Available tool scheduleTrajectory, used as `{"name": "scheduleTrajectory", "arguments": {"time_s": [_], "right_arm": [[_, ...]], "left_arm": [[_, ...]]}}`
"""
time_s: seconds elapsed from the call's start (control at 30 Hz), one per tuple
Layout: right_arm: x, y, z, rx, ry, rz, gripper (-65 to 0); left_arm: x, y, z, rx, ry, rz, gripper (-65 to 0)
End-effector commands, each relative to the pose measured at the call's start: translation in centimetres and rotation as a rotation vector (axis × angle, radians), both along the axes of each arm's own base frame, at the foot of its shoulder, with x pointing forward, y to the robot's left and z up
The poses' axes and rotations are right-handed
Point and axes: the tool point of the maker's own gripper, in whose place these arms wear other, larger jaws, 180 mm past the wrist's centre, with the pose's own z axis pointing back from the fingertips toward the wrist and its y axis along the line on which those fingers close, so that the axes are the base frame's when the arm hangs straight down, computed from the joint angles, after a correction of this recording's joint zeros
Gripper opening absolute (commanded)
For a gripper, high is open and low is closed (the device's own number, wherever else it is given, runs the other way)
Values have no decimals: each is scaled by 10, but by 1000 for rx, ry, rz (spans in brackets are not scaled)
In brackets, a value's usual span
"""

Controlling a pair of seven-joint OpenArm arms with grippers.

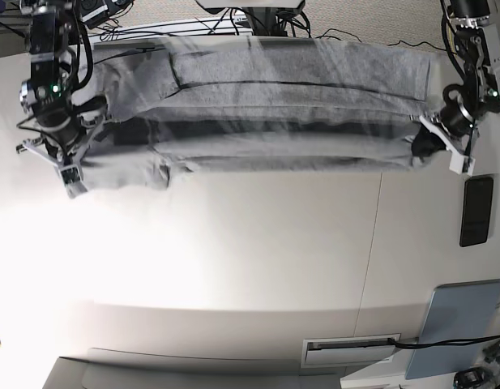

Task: Fold the T-shirt properly
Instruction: 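Grasp the hem corners and fold the hem up onto the collar edge, then lower the hem onto the folded strip and open both grippers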

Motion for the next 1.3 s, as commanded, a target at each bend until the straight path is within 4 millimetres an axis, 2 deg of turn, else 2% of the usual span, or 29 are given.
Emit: {"name": "scheduleTrajectory", "arguments": {"time_s": [0.0, 0.23, 0.43, 0.6, 1.27], "right_arm": [[0, -9, 13, -43, -27, -11, -650], [-30, -14, 25, -78, -5, -29, -650], [-48, -11, 28, -110, 26, -17, -650], [-55, -15, 24, -123, 60, -39, -650], [-76, -23, 14, -147, 179, -83, -650]], "left_arm": [[8, 7, 14, 12, -47, 1, -650], [-3, 13, 9, 26, -16, 3, -650], [-7, 22, 22, -16, -30, 3, -650], [-14, 34, 24, -5, -3, 14, -650], [-42, 33, 1, 34, 189, -39, -650]]}}
